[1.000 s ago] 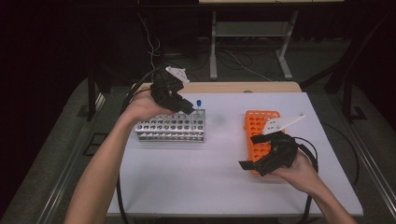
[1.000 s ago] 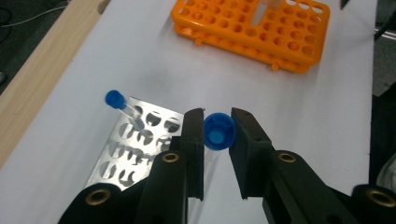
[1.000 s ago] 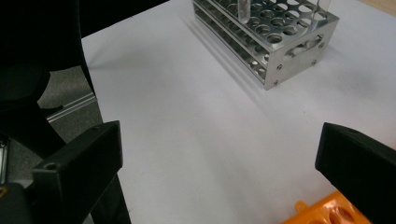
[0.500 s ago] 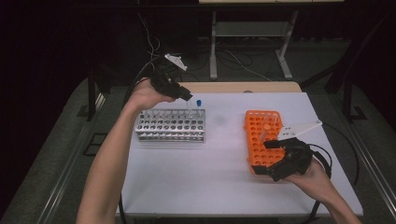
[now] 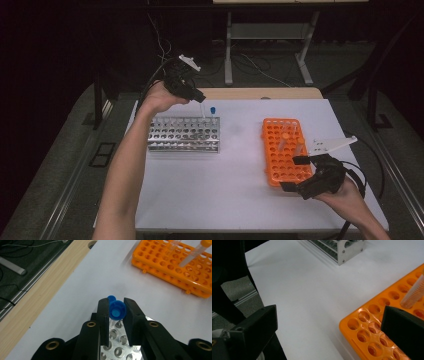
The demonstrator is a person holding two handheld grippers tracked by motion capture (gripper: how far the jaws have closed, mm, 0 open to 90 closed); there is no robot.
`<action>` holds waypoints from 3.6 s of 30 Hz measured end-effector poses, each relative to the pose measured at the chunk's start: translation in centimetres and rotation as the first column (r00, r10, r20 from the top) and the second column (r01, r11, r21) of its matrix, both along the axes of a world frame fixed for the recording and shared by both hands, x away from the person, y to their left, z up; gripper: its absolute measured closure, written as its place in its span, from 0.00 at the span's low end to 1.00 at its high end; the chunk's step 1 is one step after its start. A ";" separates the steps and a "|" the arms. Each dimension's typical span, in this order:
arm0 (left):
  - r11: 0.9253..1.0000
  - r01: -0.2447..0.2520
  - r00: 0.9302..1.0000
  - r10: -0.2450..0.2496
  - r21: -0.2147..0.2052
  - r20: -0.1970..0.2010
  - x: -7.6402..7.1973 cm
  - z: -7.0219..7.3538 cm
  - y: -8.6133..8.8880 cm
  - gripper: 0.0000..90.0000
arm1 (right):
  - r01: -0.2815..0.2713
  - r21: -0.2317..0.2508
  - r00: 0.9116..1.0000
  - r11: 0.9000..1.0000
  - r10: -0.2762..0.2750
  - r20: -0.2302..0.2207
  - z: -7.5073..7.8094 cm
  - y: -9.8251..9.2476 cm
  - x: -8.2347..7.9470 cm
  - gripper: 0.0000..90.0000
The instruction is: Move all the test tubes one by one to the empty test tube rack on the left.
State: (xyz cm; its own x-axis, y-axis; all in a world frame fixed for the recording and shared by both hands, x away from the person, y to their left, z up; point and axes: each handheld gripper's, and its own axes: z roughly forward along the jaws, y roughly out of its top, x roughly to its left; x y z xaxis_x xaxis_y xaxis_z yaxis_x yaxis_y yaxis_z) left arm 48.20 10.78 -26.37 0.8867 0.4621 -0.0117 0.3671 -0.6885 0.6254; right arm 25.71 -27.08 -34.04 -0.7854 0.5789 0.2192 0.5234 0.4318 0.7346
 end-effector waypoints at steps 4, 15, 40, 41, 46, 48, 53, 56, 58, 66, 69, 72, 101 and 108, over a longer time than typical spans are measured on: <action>1.000 -0.011 1.000 0.011 -0.009 -0.004 0.5 -0.5 -0.2 0.83 | 0.010 0.004 1.000 1.000 -0.010 -0.004 -0.3 -0.4 -0.1 0.00; 1.000 -0.018 1.000 0.018 -0.004 -0.022 1.3 -2.5 -0.8 0.83 | 0.021 0.016 1.000 1.000 -0.020 -0.008 -0.8 -1.1 -0.4 0.00; 0.998 -0.049 0.991 0.044 -0.033 -0.128 1.1 -5.5 -1.1 0.56 | 0.058 0.007 0.998 0.998 -0.058 -0.021 -2.2 -2.2 0.0 0.00; 0.998 -0.047 0.991 0.043 -0.036 -0.127 0.9 -5.4 -1.0 0.54 | 0.063 0.003 0.998 0.998 -0.063 -0.021 -2.3 -2.3 0.1 0.00; 0.996 -0.060 0.992 0.052 -0.061 -0.118 -0.1 -4.6 -0.6 0.41 | 0.091 -0.010 0.995 0.996 -0.091 -0.026 -2.6 -3.1 0.6 0.00; 0.995 -0.060 0.991 0.049 -0.081 -0.123 -0.7 -4.4 -0.6 0.37 | 0.106 -0.021 0.994 0.994 -0.106 -0.023 -2.7 -3.3 0.9 0.00; 0.993 -0.067 0.992 0.056 -0.093 -0.115 -1.6 -3.8 -0.3 0.26 | 0.136 -0.027 0.990 0.990 -0.137 -0.019 -2.9 -4.1 1.4 0.00; 0.993 -0.070 0.992 0.059 -0.096 -0.109 -2.4 -3.5 -0.1 0.20 | 0.147 -0.033 0.989 0.989 -0.147 -0.020 -2.9 -4.5 1.8 0.00; 0.991 -0.078 0.992 0.068 -0.106 -0.102 -2.9 -3.3 0.0 0.15 | 0.153 -0.031 0.988 0.988 -0.153 -0.018 -2.9 -4.7 2.1 0.00; 0.984 -0.118 0.991 0.108 -0.134 -0.074 -5.2 -3.4 0.9 0.00 | 0.156 -0.038 0.988 0.987 -0.156 -0.014 -2.9 -5.0 3.4 0.05; 0.983 -0.115 0.992 0.108 -0.140 -0.060 -6.2 -3.5 1.2 0.00 | 0.161 -0.047 0.987 0.986 -0.162 -0.014 -3.1 -5.1 3.9 0.05; 0.983 -0.108 0.994 0.102 -0.147 -0.047 -7.1 -3.7 1.5 0.00 | 0.164 -0.059 0.986 0.985 -0.166 -0.018 -3.3 -5.0 4.3 0.05; 0.991 0.019 1.000 -0.020 -0.132 -0.006 -13.6 -5.2 0.9 0.00 | 0.213 -0.188 0.977 0.959 -0.205 0.064 -5.6 -4.0 7.7 0.71; 0.991 0.029 1.000 -0.029 -0.132 -0.003 -14.0 -5.2 0.8 0.00 | 0.217 -0.201 0.976 0.955 -0.206 0.078 -5.6 -3.9 7.8 0.82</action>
